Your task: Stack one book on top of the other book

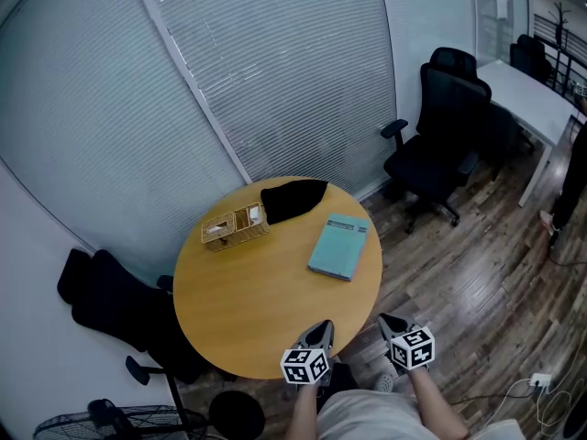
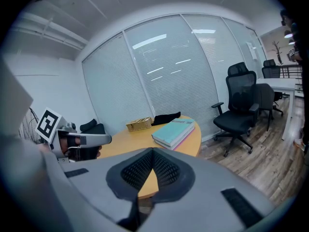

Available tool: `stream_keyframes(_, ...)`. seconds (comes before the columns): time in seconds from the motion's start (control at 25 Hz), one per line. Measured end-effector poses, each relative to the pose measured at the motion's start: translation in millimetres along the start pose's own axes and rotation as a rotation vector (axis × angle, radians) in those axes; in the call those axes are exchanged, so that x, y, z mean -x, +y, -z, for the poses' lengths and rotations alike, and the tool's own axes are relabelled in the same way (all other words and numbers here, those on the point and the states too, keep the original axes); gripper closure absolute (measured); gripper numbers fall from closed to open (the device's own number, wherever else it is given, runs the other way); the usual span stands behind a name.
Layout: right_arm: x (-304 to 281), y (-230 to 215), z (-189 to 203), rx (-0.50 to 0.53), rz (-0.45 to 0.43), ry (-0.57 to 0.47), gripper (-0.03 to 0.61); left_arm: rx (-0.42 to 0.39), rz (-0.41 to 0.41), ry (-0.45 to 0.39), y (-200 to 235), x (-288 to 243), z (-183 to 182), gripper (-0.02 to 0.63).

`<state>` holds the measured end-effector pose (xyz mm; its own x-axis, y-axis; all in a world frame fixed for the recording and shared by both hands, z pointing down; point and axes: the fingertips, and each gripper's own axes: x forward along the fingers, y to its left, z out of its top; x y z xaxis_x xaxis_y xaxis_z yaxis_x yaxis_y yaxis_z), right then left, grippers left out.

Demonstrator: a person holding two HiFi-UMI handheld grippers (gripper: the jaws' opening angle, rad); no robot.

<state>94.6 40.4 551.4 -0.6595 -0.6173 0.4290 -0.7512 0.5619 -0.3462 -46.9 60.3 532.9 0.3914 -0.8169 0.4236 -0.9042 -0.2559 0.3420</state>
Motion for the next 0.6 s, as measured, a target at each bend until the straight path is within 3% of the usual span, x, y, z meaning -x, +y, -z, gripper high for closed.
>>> stream_keyframes(0.6,0.9,1.0,1.2,0.013,-0.007,0.008,0.557,-0.004,0.002,0.006,-2.2,-1.4,2.5,0.586)
